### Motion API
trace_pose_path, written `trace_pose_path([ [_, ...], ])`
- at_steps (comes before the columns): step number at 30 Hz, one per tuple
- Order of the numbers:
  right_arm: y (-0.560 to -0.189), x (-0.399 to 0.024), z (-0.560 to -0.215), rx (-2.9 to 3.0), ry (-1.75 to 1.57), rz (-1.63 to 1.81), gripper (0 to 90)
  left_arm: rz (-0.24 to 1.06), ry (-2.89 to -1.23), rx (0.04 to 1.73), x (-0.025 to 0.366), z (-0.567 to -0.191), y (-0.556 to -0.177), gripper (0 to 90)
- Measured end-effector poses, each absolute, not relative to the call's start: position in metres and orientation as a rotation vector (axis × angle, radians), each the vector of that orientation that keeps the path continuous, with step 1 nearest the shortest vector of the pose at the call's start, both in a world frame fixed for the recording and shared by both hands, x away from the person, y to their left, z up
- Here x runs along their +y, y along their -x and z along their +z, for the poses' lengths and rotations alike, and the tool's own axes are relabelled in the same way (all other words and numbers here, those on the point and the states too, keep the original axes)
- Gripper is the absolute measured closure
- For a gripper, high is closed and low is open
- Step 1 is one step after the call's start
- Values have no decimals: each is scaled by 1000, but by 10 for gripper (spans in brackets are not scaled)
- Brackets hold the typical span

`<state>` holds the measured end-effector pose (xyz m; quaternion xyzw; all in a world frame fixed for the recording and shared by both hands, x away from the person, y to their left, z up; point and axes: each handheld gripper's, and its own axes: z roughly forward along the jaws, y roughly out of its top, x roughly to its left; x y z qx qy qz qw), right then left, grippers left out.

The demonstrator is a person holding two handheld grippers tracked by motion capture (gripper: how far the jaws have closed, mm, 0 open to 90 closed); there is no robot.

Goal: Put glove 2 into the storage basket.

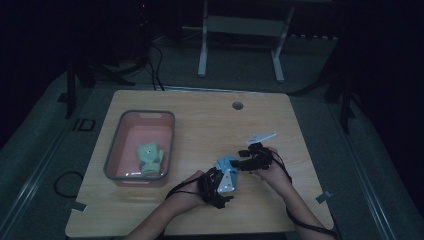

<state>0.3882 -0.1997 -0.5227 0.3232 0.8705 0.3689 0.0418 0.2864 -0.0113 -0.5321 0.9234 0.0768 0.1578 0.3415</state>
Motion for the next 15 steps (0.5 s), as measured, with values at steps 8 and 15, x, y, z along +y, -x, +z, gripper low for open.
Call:
trace_pose_path([
  [8,-392,-193,-546,2744,-963,1023,354,424,-2453,175,-20,-546,-288,376],
  [15,-389,-189,-545,2757,-913,977,458,498,-2452,176,-23,-550,-285,433],
])
